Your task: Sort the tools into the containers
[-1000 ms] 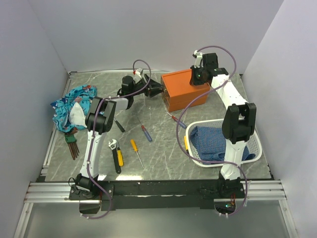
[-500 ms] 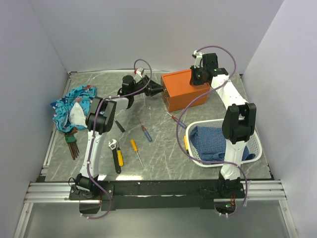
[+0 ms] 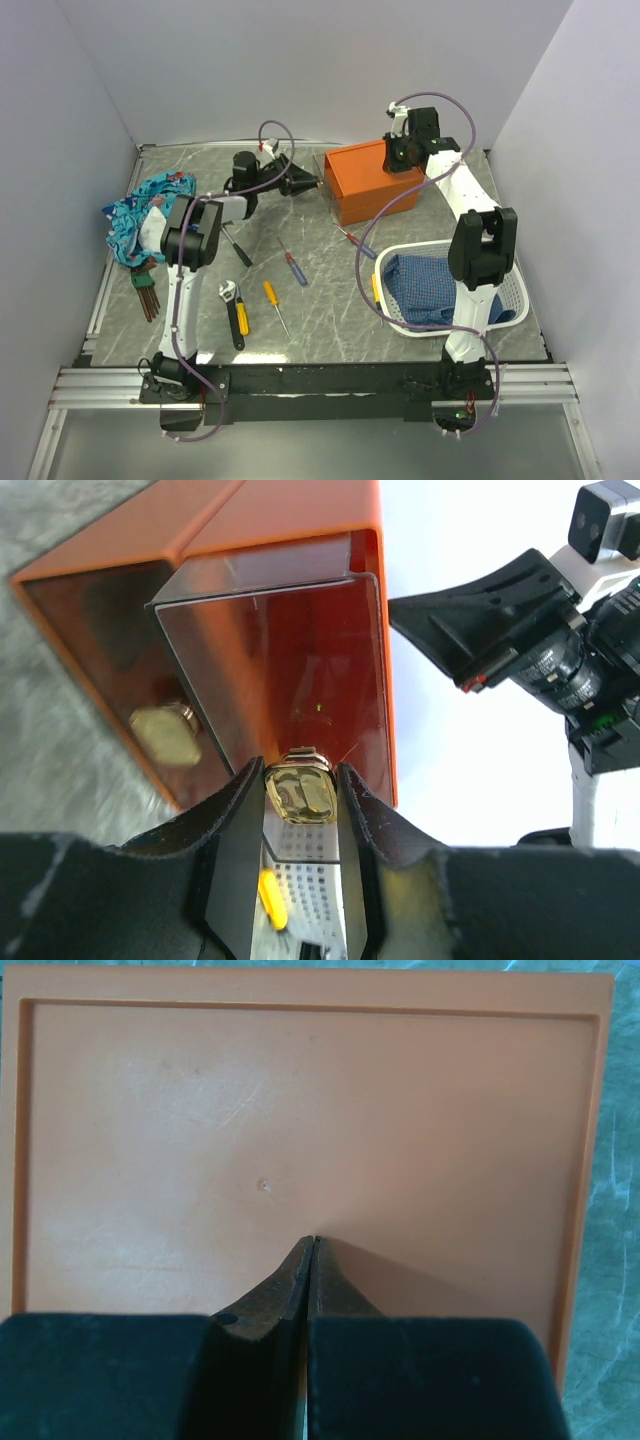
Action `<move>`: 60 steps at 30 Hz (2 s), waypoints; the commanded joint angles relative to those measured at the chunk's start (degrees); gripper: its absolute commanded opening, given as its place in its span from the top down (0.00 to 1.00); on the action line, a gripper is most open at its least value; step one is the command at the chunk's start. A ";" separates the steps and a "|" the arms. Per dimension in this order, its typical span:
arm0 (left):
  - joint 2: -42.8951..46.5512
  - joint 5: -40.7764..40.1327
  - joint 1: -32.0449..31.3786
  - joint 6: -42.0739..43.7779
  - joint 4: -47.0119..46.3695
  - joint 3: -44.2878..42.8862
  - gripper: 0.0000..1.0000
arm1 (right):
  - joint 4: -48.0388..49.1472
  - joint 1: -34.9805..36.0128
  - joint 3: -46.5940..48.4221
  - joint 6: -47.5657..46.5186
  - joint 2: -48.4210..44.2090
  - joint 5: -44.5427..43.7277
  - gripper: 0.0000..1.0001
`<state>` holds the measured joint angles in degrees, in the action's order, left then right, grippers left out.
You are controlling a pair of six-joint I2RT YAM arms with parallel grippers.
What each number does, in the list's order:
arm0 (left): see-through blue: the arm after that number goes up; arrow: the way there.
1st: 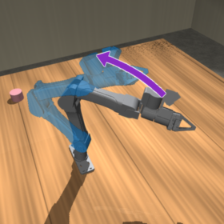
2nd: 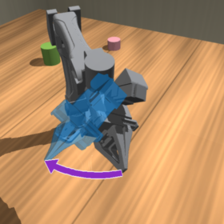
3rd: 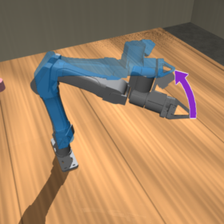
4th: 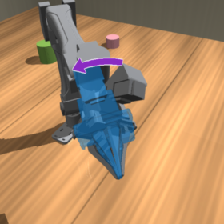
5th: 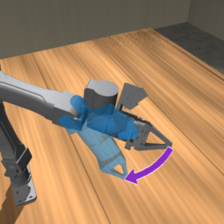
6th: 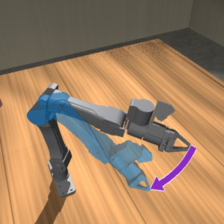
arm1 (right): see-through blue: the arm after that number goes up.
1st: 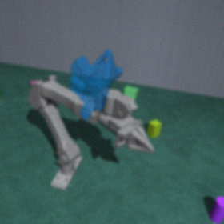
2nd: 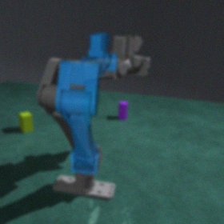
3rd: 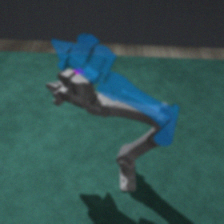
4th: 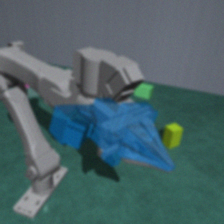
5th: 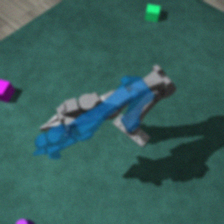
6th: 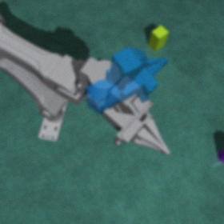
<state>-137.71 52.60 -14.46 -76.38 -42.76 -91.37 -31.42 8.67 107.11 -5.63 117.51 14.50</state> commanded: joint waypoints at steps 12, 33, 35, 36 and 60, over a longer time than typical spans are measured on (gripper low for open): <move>10.35 7.34 5.84 15.37 19.01 7.35 0.85 | -3.56 0.30 -1.90 -2.99 3.34 -2.81 1.00; 32.93 -36.16 8.30 36.03 72.03 13.14 0.25 | -3.03 1.43 1.25 -5.61 0.18 -1.49 0.76; 36.09 -34.94 8.74 36.65 70.19 15.60 0.25 | -1.11 3.54 0.65 -6.24 -4.73 -5.26 0.67; 37.24 -35.19 9.09 37.00 69.58 16.05 0.24 | 0.12 5.90 -1.62 -6.06 -6.84 -6.23 0.57; 68.18 -35.37 25.70 43.76 64.38 24.83 0.10 | 0.92 44.33 -29.67 19.06 -21.02 -11.07 0.32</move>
<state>-74.63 15.03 6.26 -32.53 23.14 -70.02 -30.72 50.46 78.15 6.98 93.41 6.33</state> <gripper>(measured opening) 0.905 0.682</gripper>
